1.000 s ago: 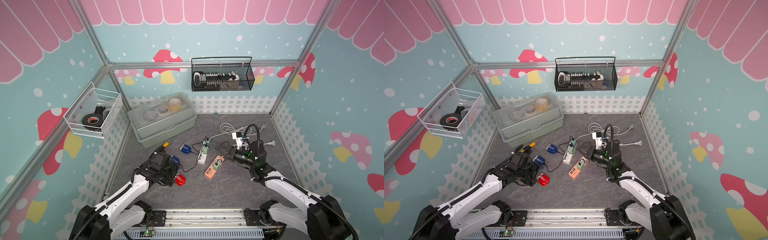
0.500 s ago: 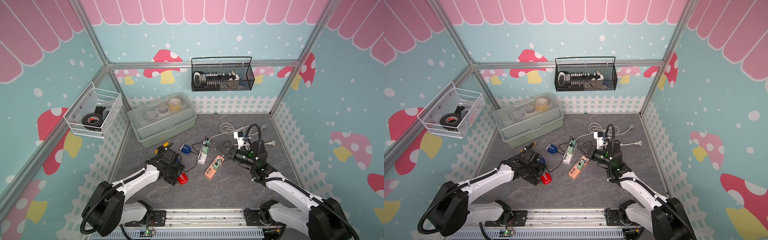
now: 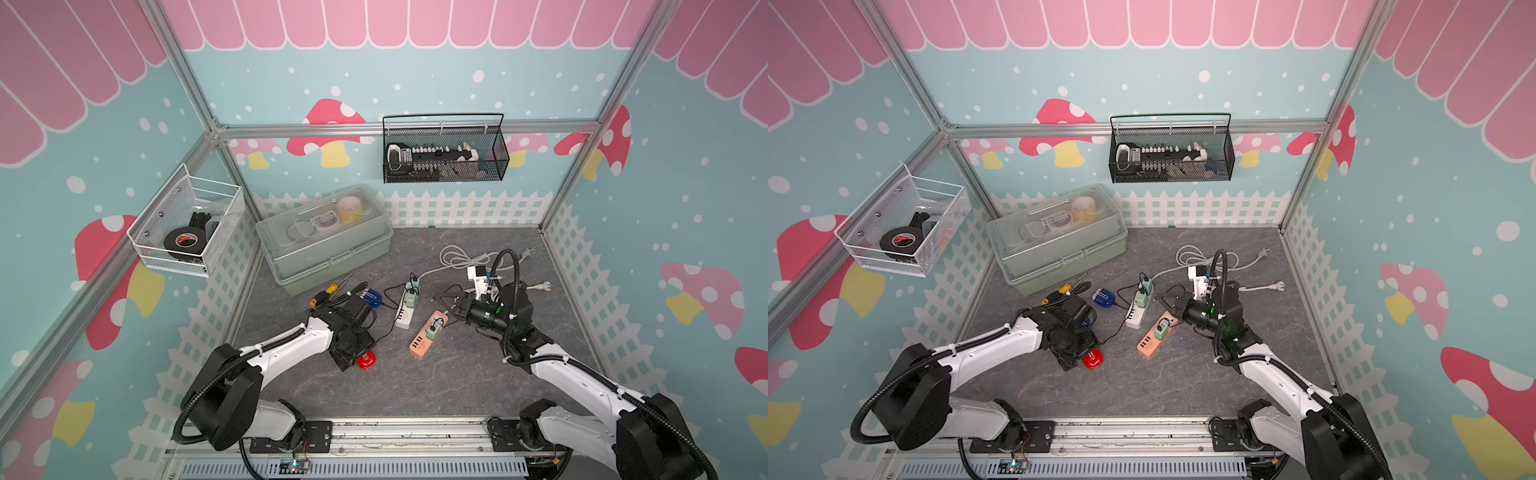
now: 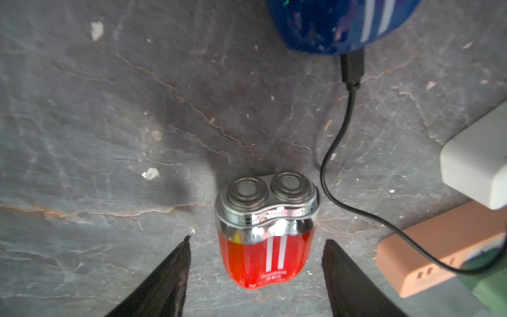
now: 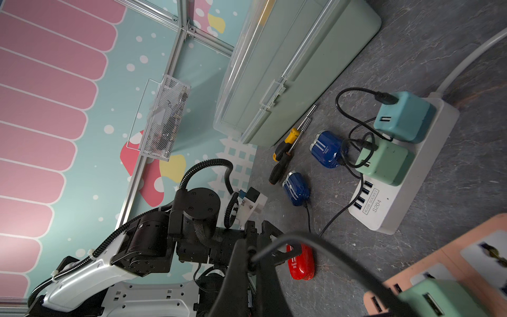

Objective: Charge the electric shaver
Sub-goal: Pick up the electric shaver from the center of the board.

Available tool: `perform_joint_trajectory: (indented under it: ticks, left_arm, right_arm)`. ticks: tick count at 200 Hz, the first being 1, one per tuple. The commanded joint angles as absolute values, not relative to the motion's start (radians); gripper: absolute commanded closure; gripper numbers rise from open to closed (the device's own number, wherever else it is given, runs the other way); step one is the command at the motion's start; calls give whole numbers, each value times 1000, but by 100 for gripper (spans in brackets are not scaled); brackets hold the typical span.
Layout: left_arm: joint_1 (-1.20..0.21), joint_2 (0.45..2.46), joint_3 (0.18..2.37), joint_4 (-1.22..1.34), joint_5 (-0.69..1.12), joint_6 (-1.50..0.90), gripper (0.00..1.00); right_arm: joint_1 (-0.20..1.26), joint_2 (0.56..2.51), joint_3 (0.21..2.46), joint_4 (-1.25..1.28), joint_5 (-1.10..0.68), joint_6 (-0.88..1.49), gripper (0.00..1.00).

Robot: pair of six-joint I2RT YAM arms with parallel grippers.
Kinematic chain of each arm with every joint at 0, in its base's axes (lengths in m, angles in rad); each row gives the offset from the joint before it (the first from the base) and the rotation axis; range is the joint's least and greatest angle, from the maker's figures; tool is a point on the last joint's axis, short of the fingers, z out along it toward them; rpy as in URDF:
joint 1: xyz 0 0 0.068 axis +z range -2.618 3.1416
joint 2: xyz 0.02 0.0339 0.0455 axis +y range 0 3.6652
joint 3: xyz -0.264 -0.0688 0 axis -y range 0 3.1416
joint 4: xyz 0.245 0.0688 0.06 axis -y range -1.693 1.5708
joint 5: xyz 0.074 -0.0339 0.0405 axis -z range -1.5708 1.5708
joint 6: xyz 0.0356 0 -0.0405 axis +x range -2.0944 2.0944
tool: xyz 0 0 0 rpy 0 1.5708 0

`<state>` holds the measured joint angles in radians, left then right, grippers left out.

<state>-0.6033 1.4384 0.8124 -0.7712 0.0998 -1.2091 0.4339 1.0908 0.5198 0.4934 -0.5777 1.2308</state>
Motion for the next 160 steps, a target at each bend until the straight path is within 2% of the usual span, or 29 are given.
perform_joint_trajectory:
  ticks: [1,32,80,160]
  left_arm:
    - [-632,1480,854,-816,36,-1154,26]
    - [-664,1535,885,-814,1,-1159,26]
    - [-668,1532,808,-739,-26,-1231,37]
    - [-667,1622,815,-747,-49,-1229,38]
  right_arm:
    - [440,1092,509,509,-568,1240,100]
    - [440,1086,506,503,-564,1243,100]
    - [440,1080,499,502,-562,1247,100]
    - [440,1073,489,502,-552,1258,100]
